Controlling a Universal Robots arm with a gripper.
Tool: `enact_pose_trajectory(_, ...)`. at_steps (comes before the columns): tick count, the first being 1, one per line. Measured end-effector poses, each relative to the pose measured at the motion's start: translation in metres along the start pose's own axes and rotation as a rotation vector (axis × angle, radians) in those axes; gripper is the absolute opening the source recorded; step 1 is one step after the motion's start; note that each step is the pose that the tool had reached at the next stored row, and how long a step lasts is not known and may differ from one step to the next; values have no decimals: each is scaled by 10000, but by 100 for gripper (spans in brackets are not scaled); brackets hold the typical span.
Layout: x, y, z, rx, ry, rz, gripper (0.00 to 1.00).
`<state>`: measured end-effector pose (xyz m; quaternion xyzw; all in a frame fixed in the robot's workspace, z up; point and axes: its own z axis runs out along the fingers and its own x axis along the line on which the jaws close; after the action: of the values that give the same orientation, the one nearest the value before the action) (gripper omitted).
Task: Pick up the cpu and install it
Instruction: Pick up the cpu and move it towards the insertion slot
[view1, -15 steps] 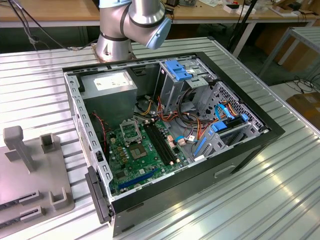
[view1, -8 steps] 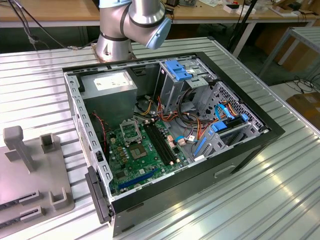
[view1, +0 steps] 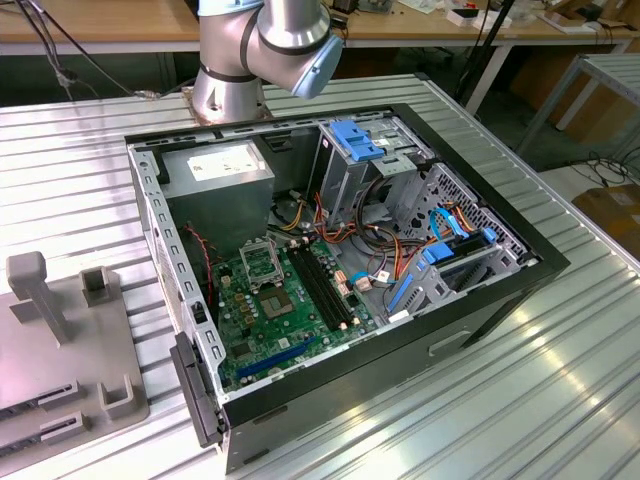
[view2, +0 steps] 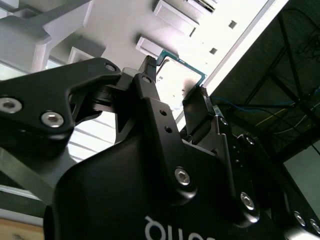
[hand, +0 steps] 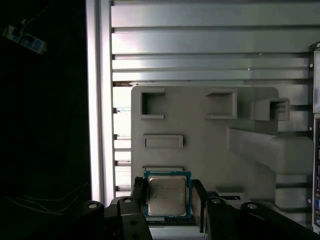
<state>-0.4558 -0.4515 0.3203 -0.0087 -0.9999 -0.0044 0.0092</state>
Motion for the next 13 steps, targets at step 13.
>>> enact_pose_trajectory(13, 1, 0, -54, 0, 0, 0, 47)
